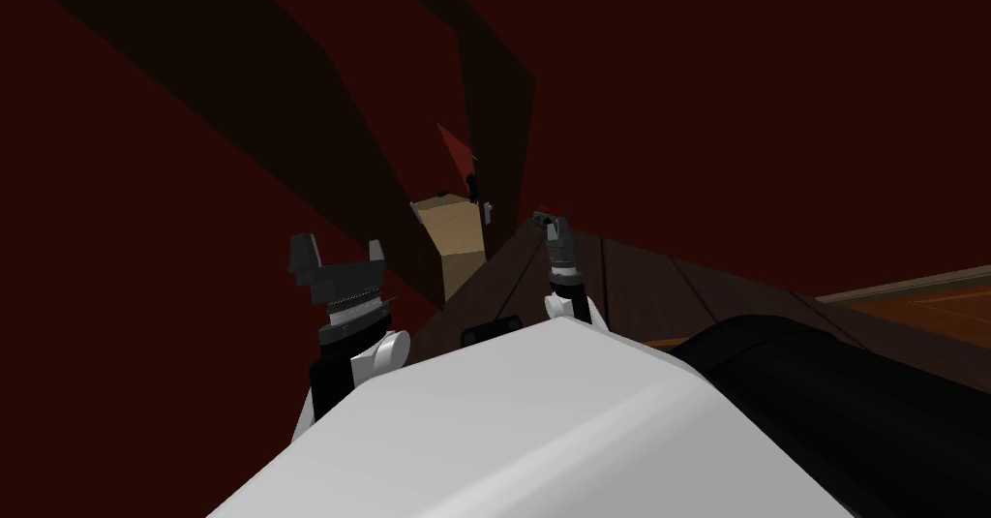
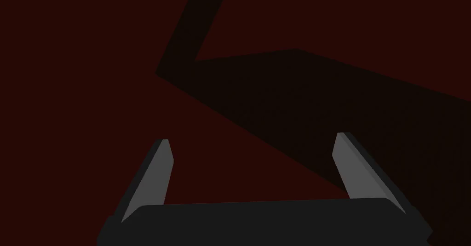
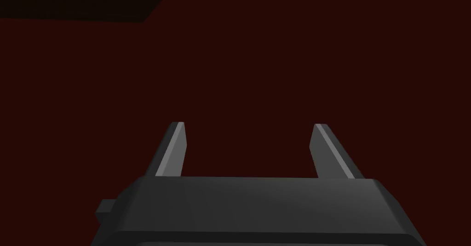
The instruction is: Push the door open
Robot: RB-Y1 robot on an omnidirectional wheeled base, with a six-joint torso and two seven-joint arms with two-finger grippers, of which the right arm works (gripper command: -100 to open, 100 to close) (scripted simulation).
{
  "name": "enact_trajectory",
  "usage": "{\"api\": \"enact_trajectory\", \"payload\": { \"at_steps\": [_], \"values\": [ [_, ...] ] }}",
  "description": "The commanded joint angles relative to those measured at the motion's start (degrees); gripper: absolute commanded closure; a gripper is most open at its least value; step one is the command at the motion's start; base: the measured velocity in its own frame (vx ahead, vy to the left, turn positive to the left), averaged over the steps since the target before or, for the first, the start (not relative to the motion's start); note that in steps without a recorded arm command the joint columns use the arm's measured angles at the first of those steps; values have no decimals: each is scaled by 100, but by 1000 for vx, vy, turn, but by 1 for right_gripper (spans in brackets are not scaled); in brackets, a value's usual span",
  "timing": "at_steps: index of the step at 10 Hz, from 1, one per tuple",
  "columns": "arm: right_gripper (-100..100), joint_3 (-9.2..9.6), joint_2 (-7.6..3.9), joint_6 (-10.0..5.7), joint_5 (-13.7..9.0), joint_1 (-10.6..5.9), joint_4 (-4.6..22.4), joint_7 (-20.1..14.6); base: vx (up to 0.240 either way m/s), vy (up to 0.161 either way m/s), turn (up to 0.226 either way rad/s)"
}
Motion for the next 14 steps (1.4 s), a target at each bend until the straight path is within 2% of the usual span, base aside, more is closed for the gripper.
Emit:
{"api": "enact_trajectory", "payload": {
  "at_steps": [1,10,14],
  "values": [
    [-100,13,-47,0,31,-111,175,-71,53,-22,29],
    [-100,106,-312,-3,257,-939,1478,-600,86,-55,44],
    [-100,156,-423,-5,378,-1381,2167,-883,84,-75,51]
  ]
}}
